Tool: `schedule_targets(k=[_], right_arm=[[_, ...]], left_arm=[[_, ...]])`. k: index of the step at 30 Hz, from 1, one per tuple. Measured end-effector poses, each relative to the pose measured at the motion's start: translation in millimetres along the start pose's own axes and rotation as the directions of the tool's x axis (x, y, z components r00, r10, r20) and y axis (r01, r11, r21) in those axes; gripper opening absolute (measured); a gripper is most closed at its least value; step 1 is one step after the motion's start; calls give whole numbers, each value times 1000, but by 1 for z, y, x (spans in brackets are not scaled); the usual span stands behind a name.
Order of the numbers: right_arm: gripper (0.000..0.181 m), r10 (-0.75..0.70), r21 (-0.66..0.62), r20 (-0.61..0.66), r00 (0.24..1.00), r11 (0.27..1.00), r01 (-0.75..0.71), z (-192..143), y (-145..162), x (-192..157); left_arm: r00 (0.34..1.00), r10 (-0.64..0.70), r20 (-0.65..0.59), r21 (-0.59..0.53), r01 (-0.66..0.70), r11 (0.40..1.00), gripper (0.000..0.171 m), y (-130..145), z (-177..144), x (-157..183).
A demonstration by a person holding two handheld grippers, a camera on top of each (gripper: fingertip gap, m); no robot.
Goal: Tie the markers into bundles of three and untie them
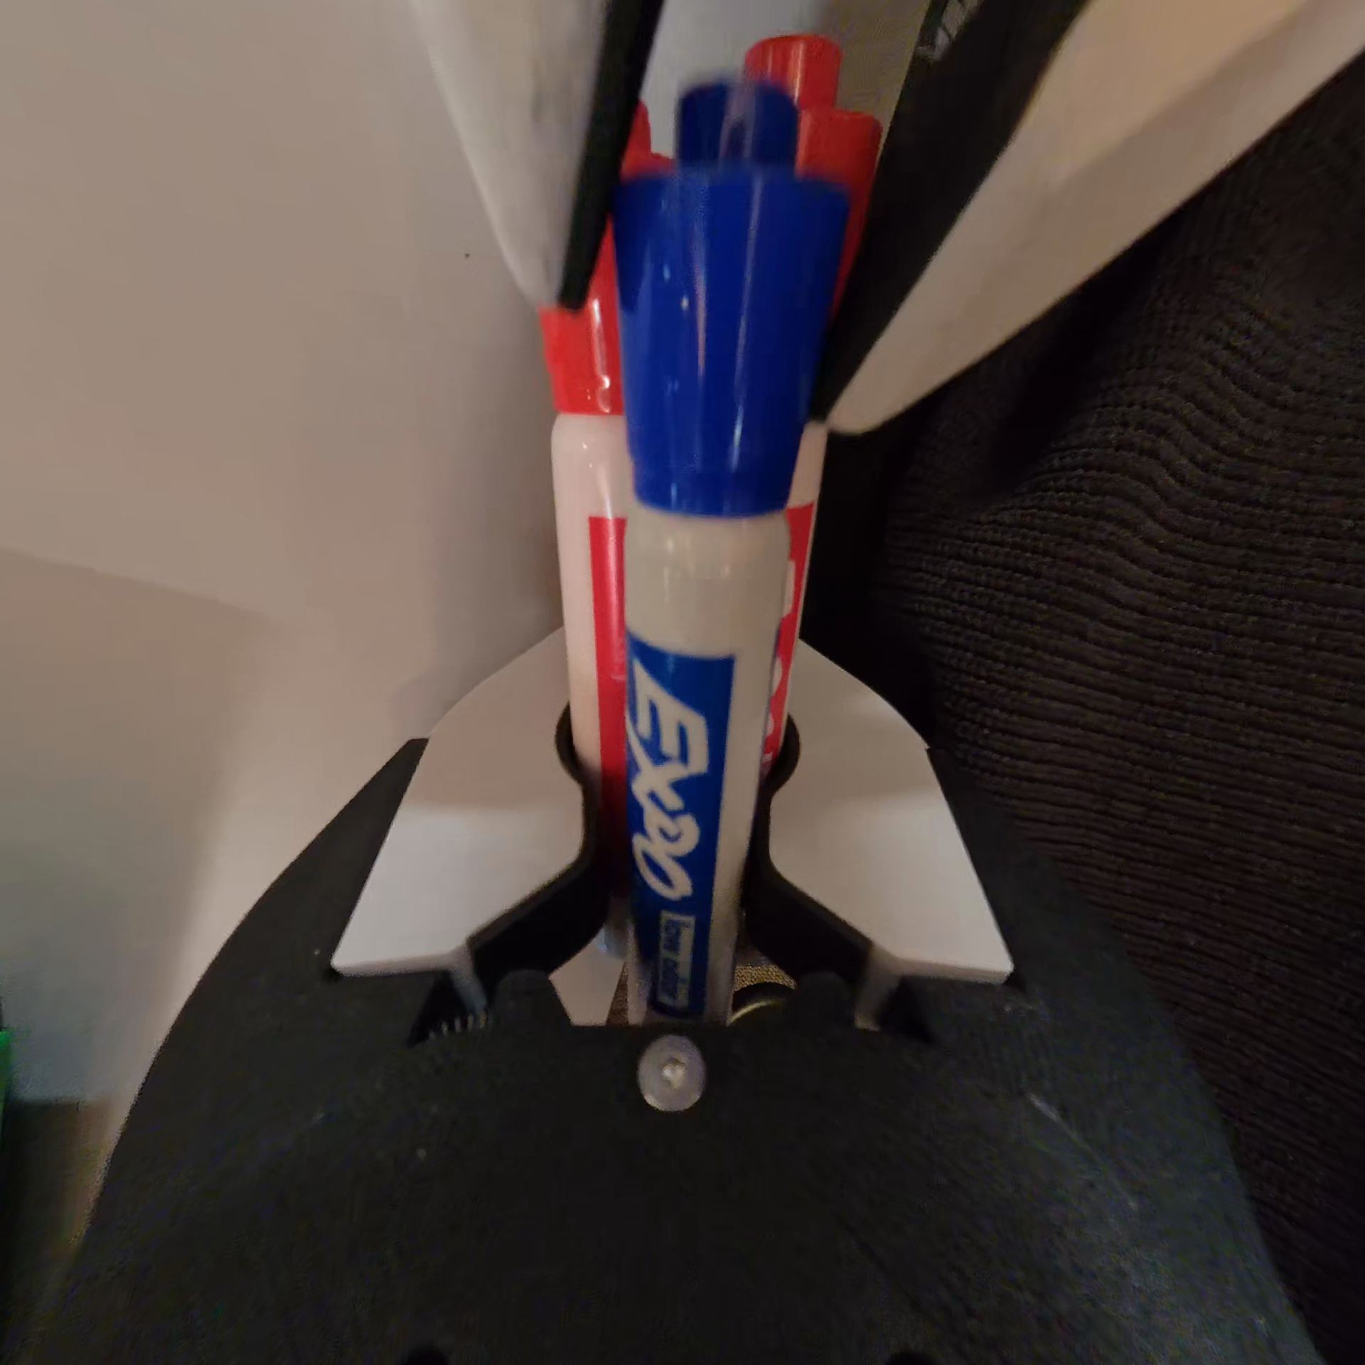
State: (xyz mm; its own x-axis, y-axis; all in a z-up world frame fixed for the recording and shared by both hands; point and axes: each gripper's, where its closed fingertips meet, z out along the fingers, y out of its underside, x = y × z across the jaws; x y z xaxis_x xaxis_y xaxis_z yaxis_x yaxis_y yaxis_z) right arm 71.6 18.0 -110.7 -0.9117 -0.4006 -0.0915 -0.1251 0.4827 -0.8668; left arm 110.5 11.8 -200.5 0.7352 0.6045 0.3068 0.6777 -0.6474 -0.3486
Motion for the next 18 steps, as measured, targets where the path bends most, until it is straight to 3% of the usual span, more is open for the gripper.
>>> schedule_targets(k=[18], right_arm=[[21, -5, -10, 3, 1000, 1000, 5, -2, 6, 0]], left_arm=[[996, 29, 89, -42, -25, 999, 46, 5, -2, -6]])
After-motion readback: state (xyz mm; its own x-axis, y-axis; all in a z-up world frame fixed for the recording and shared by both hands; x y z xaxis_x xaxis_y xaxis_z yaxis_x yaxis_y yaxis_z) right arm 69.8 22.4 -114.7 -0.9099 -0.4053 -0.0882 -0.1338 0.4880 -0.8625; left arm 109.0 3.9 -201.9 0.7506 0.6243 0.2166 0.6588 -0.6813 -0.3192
